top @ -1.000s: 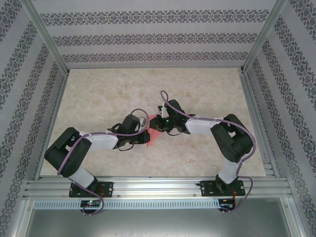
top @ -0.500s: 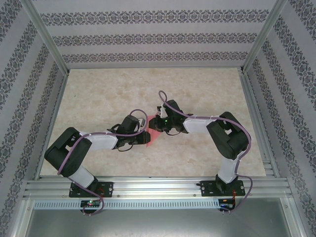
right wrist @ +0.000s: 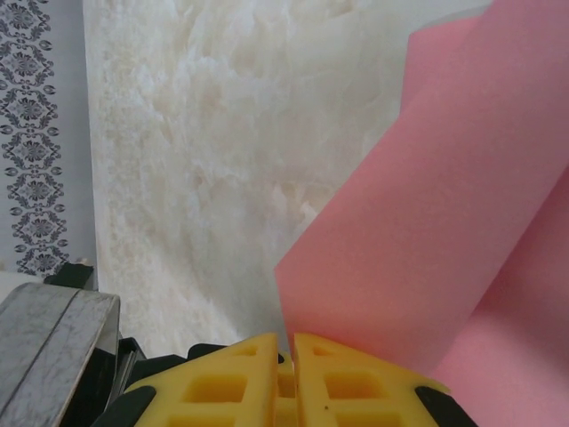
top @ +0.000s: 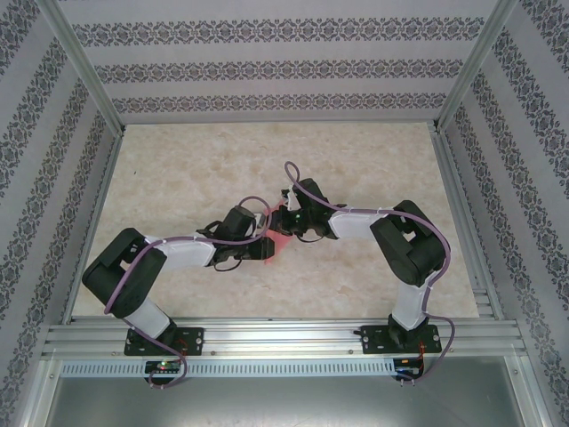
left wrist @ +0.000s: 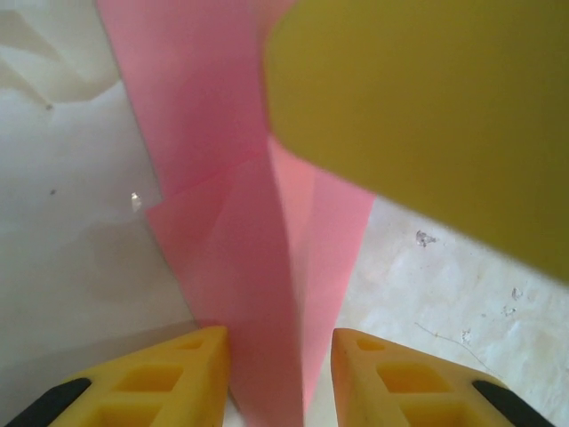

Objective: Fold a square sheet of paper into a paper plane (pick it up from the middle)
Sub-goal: Fourth fold the wing at the center of the table.

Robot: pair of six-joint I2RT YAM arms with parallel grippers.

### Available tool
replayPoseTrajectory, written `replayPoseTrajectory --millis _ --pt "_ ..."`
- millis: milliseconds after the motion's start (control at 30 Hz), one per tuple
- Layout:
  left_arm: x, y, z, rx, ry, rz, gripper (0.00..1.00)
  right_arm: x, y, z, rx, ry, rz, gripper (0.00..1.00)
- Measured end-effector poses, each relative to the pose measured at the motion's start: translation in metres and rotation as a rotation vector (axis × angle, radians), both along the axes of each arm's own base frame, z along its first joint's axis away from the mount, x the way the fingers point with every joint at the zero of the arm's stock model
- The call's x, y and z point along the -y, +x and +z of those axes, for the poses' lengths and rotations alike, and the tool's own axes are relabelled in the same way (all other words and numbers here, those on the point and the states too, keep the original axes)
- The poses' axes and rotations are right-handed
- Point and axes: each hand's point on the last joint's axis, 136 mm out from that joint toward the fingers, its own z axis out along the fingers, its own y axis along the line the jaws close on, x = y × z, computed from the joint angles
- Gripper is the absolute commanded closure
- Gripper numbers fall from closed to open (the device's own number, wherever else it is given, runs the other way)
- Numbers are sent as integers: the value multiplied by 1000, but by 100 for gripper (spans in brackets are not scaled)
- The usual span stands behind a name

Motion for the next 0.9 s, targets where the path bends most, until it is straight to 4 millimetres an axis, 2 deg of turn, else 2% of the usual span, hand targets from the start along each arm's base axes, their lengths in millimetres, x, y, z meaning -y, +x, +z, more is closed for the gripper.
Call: replayPoseTrajectory --millis 233,567,900 --pt "4 5 4 42 53 -6 67 -1 0 1 2 4 2 86" --pt "1 5 -4 63 148 -3 68 0 1 0 -5 2 -2 86" --pt "-1 5 -7 81 193 4 89 1 2 -1 -7 0 -7 85"
